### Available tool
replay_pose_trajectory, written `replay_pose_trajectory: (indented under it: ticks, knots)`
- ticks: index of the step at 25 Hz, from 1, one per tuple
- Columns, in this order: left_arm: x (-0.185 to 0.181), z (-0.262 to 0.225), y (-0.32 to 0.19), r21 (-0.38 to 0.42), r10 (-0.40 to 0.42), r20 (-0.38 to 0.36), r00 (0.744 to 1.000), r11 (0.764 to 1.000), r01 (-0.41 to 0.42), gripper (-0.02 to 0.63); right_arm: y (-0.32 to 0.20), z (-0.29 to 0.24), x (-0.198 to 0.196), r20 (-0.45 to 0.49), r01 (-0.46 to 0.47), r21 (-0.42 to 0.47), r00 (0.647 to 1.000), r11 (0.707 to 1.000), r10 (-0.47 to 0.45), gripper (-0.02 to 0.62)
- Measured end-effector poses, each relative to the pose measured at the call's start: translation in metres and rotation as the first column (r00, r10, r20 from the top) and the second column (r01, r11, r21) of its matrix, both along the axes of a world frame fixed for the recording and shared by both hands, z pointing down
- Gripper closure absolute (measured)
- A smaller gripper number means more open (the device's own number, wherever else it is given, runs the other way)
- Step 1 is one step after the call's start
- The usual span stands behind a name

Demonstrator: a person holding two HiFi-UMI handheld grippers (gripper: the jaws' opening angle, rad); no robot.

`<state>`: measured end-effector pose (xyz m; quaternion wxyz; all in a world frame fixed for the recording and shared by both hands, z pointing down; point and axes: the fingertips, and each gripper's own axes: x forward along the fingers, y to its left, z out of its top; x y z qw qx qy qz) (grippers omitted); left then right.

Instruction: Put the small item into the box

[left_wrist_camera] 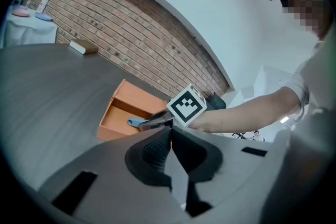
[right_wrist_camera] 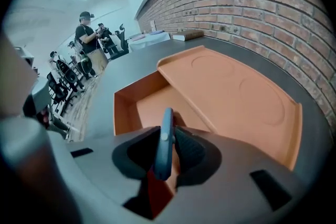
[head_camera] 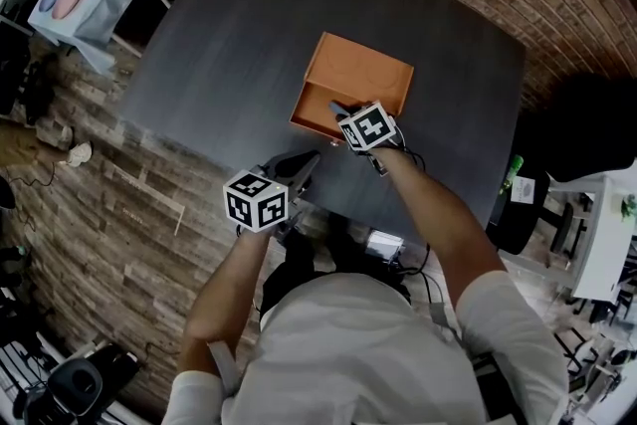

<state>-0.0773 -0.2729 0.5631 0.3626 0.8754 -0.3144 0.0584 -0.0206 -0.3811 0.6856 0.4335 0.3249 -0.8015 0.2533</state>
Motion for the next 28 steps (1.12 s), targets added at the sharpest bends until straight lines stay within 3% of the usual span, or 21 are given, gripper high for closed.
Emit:
replay_pose_trajectory:
  ticks: [10,28]
  knots:
    - [0.001,0.003,0.001,-0.016,0.003,0.002,1.0,1.0,-0.003,0.591,0.003,0.022,0.001,-0.077,0.026,-0.066,0.997,0.997,-0.031,0.497]
    - [-0.005,-0.008,0.001,-0.002,-0.01,-0.015,1.0,1.0,0.01,0.591,0.009,0.013,-0.003,-0.047,0.006,-0.069,0.999,0.998,-0.01,0.457]
